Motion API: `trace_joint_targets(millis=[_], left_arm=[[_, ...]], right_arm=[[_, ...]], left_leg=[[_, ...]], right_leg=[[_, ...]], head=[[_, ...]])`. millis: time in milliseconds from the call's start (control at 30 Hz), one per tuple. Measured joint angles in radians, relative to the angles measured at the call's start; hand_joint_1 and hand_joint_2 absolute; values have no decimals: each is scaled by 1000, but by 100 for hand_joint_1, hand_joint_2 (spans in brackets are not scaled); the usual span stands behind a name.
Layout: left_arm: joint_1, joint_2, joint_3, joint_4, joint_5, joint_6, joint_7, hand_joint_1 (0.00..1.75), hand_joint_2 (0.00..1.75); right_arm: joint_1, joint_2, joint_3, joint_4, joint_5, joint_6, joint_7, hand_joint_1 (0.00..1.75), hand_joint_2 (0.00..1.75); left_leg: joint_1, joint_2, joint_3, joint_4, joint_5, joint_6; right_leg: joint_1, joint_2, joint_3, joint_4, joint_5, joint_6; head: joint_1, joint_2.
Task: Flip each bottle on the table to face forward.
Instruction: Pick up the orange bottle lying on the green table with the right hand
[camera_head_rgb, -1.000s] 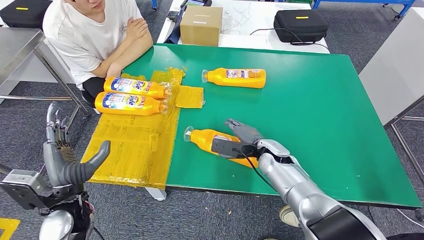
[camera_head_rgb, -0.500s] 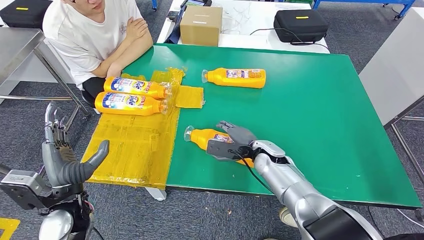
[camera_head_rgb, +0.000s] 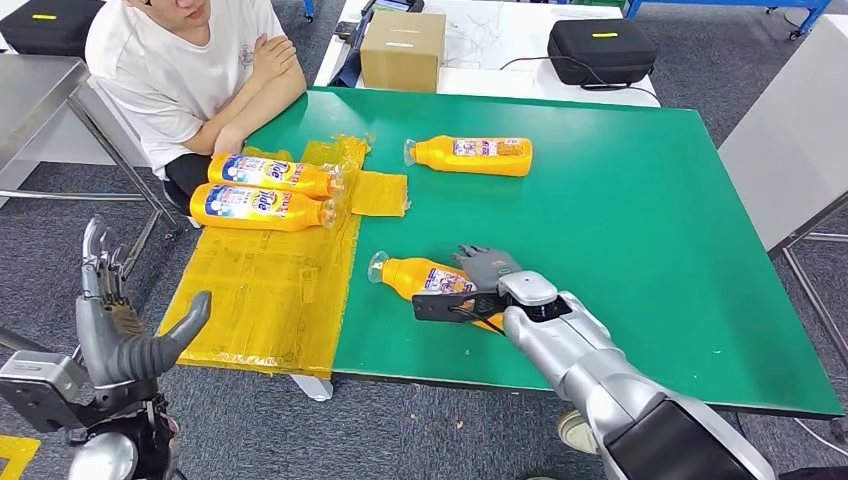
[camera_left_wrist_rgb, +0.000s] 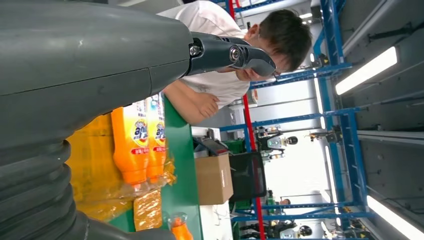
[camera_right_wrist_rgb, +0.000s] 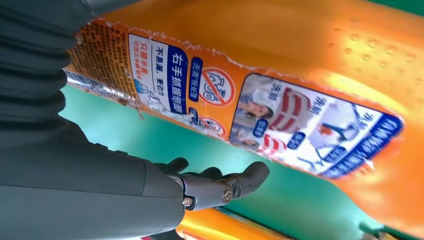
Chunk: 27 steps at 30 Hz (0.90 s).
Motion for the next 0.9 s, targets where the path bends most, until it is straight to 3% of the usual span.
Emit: trace_joint_targets(millis=[333, 367, 467, 500, 633, 900], left_arm=[[17, -6, 3, -7, -34, 19, 11, 0, 175], [19, -6, 3, -7, -35, 19, 11, 0, 175], [23, -6, 3, -7, -36, 20, 10, 0, 175], [25, -6, 3, -7, -37, 21, 10, 0, 175], [30, -6, 3, -8, -37, 27, 8, 0, 175], [55, -9, 10, -28, -34, 32, 10, 0, 175]], right_arm=[[3, -8, 38, 13, -8, 1, -8, 0, 175], [3, -9, 39, 14, -10, 0, -11, 20, 175], [6, -13, 41, 16, -21, -9, -25, 149, 175], [9, -14, 41, 16, -27, -15, -32, 173, 175], [33, -16, 41, 16, -40, -59, -39, 174, 175], [80, -18, 41, 16, -1, -154, 45, 174, 175]], left_leg=[[0, 0, 0, 0, 0, 0], [0, 0, 0, 0, 0, 0], [0, 0, 0, 0, 0, 0], [0, 0, 0, 0, 0, 0], [0, 0, 0, 0, 0, 0], [0, 0, 2, 0, 0, 0]], right_leg=[[0, 0, 0, 0, 0, 0], [0, 0, 0, 0, 0, 0], [0, 0, 0, 0, 0, 0], [0, 0, 0, 0, 0, 0], [0, 0, 0, 0, 0, 0], [0, 0, 1, 0, 0, -1]], head=[[0, 0], [0, 0], [0, 0], [0, 0], [0, 0], [0, 0]])
